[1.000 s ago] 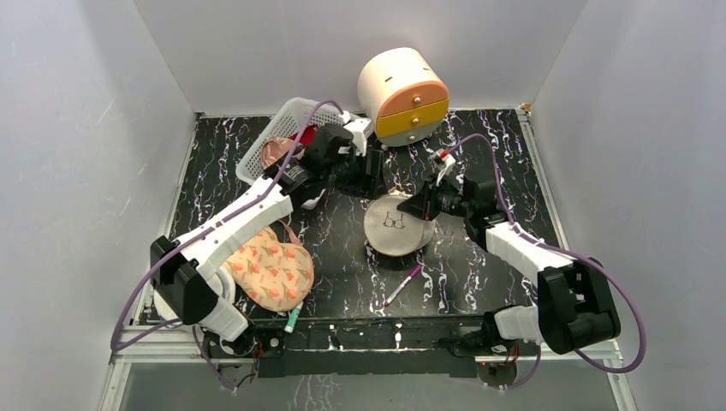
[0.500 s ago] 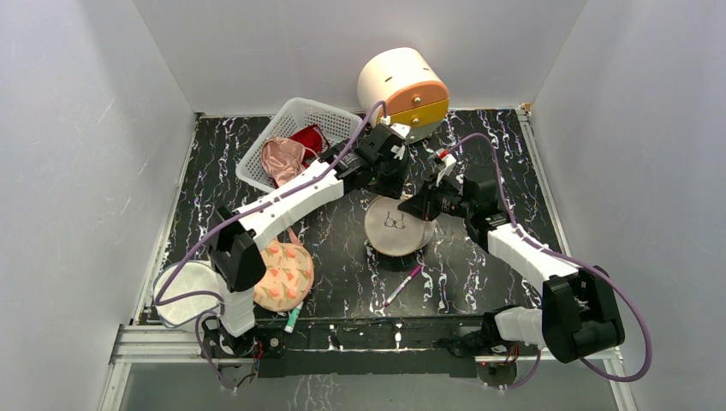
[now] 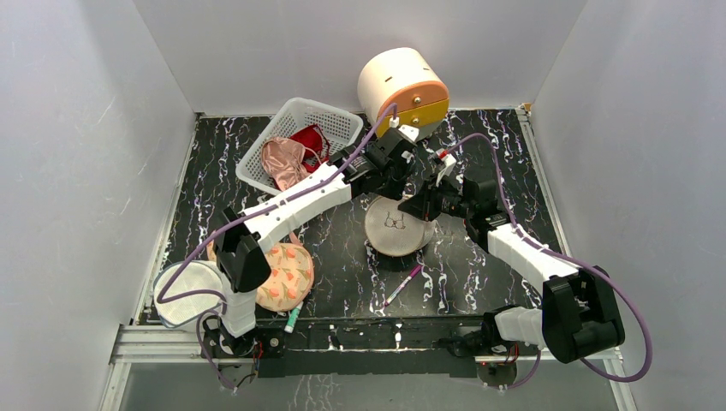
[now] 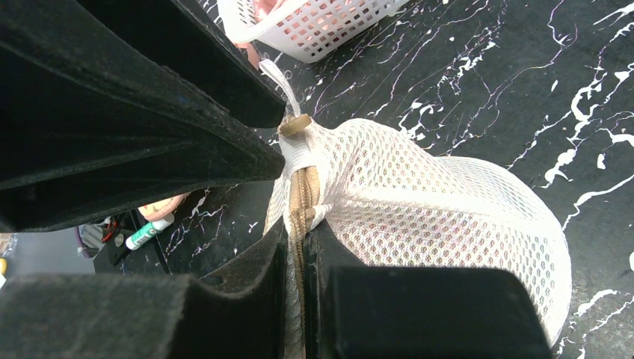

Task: Unzip the laundry bag and remove the bra

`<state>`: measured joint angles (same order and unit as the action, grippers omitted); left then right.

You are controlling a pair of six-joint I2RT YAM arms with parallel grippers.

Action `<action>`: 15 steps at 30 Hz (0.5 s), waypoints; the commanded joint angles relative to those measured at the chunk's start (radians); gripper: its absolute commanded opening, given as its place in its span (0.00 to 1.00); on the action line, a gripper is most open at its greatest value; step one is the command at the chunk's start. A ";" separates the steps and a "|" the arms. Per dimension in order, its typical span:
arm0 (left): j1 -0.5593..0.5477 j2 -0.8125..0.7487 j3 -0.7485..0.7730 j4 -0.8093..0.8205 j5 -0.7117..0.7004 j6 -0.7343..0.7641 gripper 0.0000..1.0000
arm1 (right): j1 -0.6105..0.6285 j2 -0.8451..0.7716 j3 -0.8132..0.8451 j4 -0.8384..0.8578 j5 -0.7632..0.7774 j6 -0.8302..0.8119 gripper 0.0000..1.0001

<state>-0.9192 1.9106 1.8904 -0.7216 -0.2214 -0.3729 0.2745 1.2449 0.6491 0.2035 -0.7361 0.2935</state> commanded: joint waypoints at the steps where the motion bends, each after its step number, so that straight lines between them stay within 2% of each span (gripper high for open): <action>1: -0.009 0.012 0.044 -0.032 -0.061 0.021 0.27 | 0.006 -0.029 0.037 0.060 -0.006 0.005 0.00; 8: -0.016 0.031 0.049 -0.038 -0.091 0.035 0.26 | 0.009 -0.028 0.039 0.062 -0.009 0.010 0.00; 15: -0.016 0.036 0.055 -0.031 -0.101 0.035 0.20 | 0.010 -0.028 0.039 0.067 -0.009 0.012 0.00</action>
<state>-0.9279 1.9568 1.9057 -0.7334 -0.2962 -0.3504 0.2775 1.2449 0.6491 0.1974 -0.7357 0.2974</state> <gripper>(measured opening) 0.210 0.075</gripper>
